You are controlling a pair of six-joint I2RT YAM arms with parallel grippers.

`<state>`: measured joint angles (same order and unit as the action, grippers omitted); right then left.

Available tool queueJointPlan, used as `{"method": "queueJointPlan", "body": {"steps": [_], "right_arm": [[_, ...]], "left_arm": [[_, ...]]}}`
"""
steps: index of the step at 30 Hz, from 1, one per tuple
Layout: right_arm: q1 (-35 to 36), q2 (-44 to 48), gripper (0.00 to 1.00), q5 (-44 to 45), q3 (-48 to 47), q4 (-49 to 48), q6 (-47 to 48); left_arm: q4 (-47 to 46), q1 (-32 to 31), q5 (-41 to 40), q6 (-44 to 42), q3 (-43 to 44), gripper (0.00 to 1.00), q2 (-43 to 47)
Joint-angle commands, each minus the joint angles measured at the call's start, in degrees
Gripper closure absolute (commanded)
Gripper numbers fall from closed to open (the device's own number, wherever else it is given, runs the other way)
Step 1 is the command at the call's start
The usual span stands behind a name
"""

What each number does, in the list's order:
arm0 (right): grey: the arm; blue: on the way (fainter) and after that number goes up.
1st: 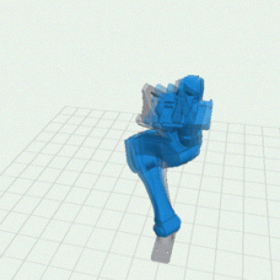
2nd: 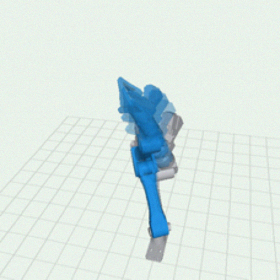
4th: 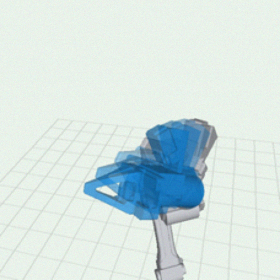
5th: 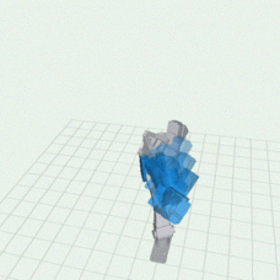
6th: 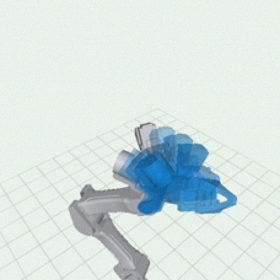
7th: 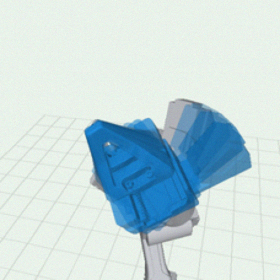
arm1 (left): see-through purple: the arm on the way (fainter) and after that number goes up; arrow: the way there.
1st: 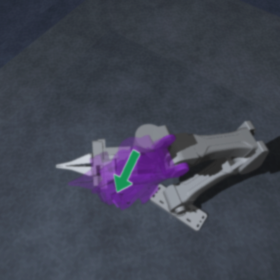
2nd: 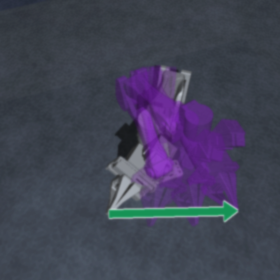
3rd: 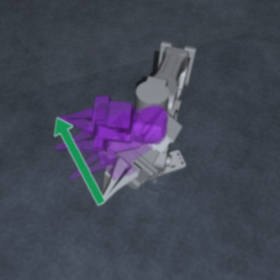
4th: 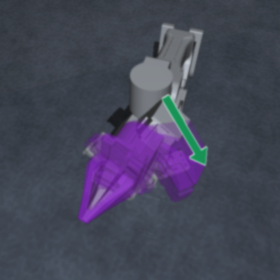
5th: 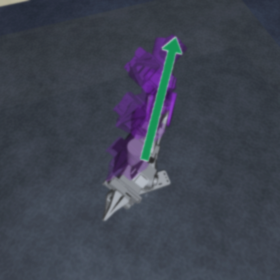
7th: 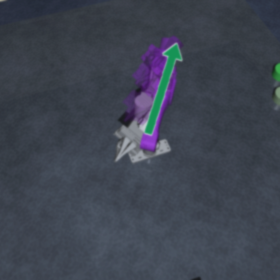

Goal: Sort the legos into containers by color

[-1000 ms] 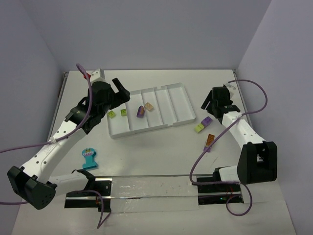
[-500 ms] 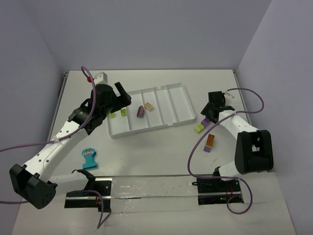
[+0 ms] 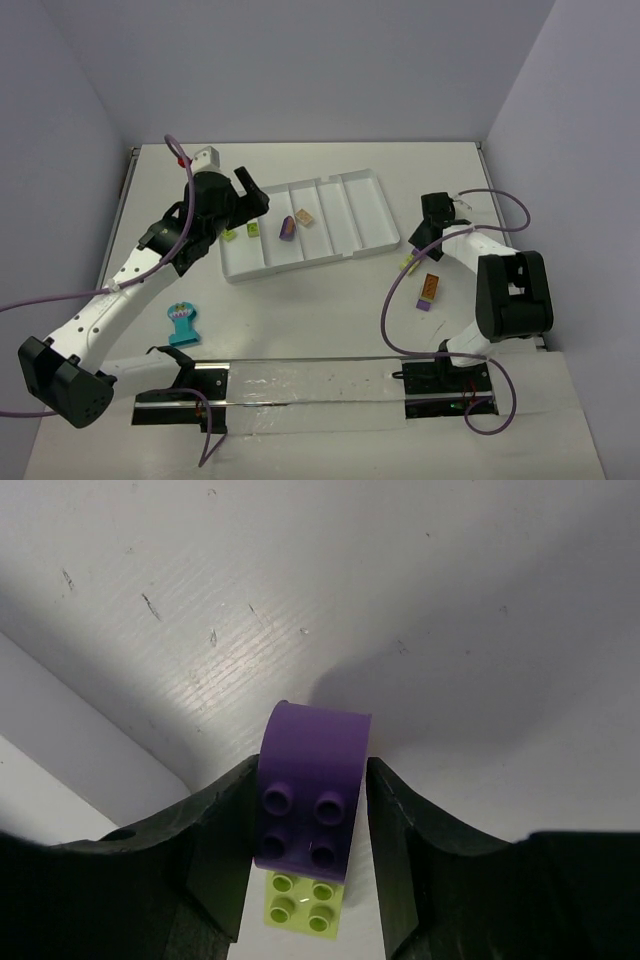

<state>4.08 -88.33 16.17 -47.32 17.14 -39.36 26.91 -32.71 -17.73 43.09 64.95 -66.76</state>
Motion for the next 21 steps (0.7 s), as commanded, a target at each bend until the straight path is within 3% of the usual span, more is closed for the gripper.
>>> {"method": "queueJointPlan", "body": {"steps": [1, 3, 6, 9, 15, 19, 21], "right_arm": [[0.0, 0.7, 0.49, 0.3, 0.8, -2.7, -0.3], [0.0, 1.1, 0.52, -0.3, 1.1, -3.3, -0.1], [0.1, 1.8, 0.85, -0.4, 1.1, -3.3, 0.2], [0.0, 4.3, 0.98, -0.9, 0.4, -3.2, 1.6], [0.7, 17.6, 1.0, -11.5, 0.8, -9.1, 8.6], [0.8, 24.2, 1.0, -26.5, 1.9, -16.7, 12.0], [1.0, 25.1, 1.0, -37.6, 1.1, -21.9, 12.1]], "left_arm": [[-2.3, -0.4, 0.6, -0.6, 0.0, 0.04, 1.3], [-2.8, -0.4, 1.0, -0.7, -0.1, 0.04, 1.2], [-3.1, -0.4, 1.2, -0.6, -0.1, 0.04, 1.2], [-3.2, -0.4, 1.7, -1.2, 0.2, 0.04, 1.0], [-6.1, -0.2, 7.5, -12.0, 2.2, 0.04, -0.8], [-7.5, 0.7, 16.5, -14.3, 4.6, 0.05, -3.4], [-11.2, 1.1, 25.0, -14.8, 3.9, 0.08, -4.2]]}}
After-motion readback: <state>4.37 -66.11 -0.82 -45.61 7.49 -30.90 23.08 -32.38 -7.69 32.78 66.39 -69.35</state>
